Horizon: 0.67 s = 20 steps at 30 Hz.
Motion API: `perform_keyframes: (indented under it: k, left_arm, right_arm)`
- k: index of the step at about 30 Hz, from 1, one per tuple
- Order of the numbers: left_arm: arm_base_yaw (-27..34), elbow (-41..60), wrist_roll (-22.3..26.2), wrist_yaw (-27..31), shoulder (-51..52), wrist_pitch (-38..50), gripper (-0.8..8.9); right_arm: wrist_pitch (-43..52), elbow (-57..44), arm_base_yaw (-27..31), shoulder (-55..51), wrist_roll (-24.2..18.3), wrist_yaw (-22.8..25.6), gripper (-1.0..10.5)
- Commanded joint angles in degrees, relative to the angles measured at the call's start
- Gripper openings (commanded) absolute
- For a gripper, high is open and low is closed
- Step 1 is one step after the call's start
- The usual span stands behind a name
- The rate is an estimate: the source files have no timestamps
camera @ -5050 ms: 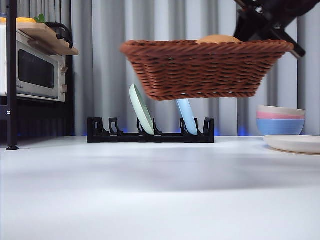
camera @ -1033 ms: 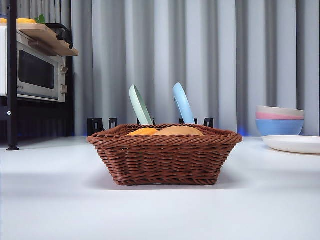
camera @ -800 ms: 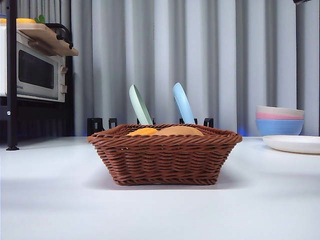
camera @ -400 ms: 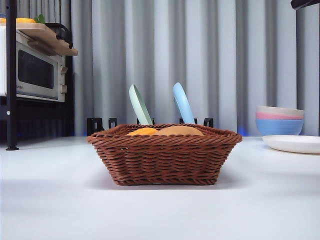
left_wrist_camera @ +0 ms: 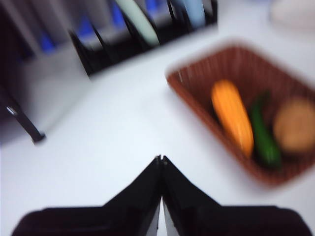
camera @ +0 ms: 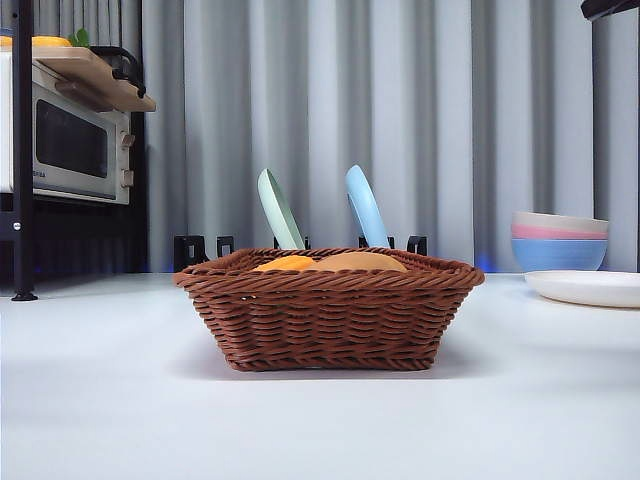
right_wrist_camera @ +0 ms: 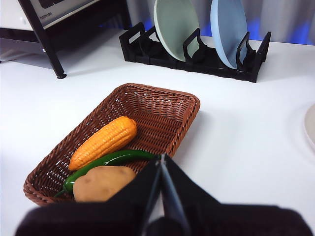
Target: Pick up the basket,pick up the corn from the table,pick up the potato from the table,pick up the cucumber from the table,put all items into the basket
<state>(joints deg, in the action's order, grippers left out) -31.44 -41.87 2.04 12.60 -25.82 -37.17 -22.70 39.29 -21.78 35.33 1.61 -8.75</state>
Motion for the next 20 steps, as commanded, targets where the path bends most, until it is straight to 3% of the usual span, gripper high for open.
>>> perform_keyframes:
  k: [1,10,20]
  left_arm:
    - [6.86,4.02,-0.07,-5.55,4.33,6.29,-0.03]
    - [22.14,23.21,-0.55,-8.63,16.11,17.94,-0.03]
    - [27.45,37.0,-1.16,-9.97,24.96,19.61,-0.03]
  right_arm:
    - [0.28,-0.24,0.02,-0.09,0.44,0.17,0.0]
    - [0.28,-0.24,0.02,-0.09,0.44,0.17,0.0]
    - [0.31,-0.24,0.0,-0.09,0.44,0.17,0.0]
